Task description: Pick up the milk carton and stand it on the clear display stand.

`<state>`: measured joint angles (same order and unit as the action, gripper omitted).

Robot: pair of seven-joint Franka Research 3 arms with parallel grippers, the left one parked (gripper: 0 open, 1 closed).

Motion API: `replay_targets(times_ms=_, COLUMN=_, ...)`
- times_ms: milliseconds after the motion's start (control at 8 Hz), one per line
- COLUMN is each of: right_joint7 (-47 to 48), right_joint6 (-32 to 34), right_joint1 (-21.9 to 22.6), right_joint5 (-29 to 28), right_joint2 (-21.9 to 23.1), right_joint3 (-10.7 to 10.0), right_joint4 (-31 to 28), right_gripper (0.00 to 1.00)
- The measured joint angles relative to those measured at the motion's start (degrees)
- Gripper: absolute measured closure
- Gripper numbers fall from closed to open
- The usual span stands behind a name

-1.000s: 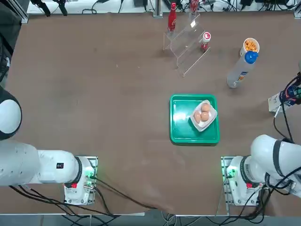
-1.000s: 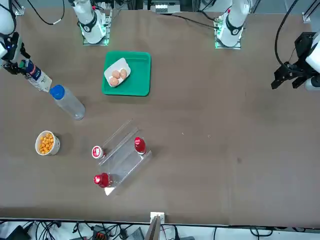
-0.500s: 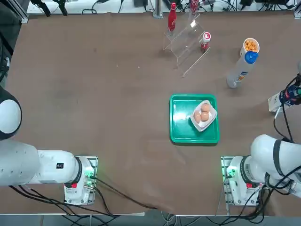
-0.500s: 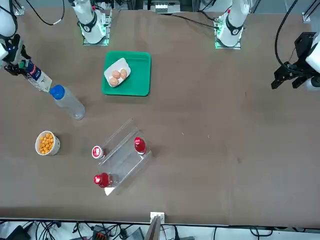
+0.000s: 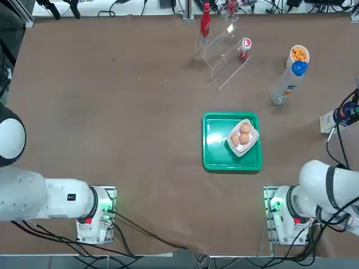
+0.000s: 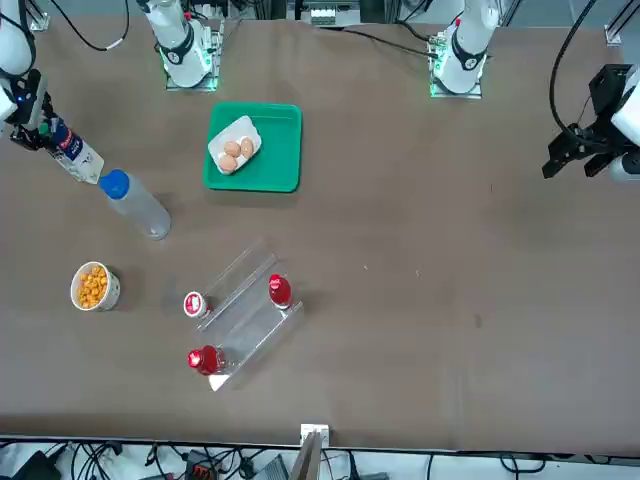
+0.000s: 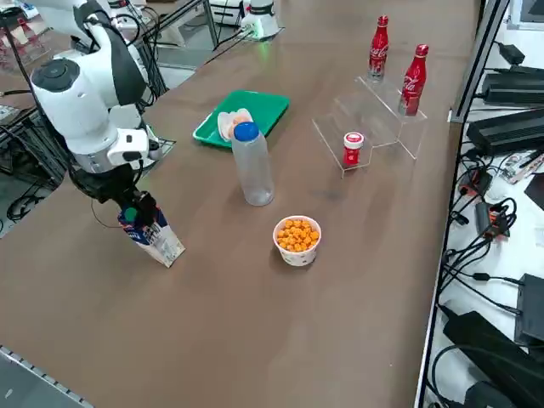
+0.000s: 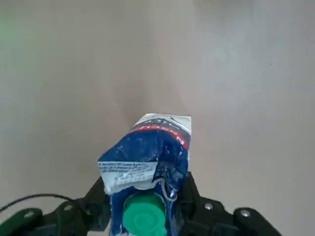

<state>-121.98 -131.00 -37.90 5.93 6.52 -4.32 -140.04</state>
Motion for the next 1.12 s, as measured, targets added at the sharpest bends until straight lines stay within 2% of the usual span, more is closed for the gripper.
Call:
replay_targets(times_ms=375, right_joint7=2.2, right_joint6=0.81, right_joint1=-0.01, right_joint5=-0.02, right_joint2=1.2, right_joint3=0.27, right_joint4=1.96, right_gripper=0.39)
replay_targets(times_ms=625, right_joint7=7.47, right_joint6=7.17, right_joint1=1.42, right_joint5=-0.06, right_joint2=2.2, right_joint3=1.18, right_joint4=7.67, right_gripper=0.41)
replay_targets(times_ms=875, right_joint7=17.59, right_joint6=17.4, right_joint1=7.78, right_joint5=-0.12, right_joint2=1.87, right_joint3=1.81, right_joint4=18.31, right_gripper=0.41)
replay_targets(times_ms=1125, right_joint7=29.67, right_joint6=24.89, right_joint1=15.09, right_joint5=-0.17, right_joint2=-0.49, right_joint3=2.21, right_joint4=29.01, right_gripper=0.41)
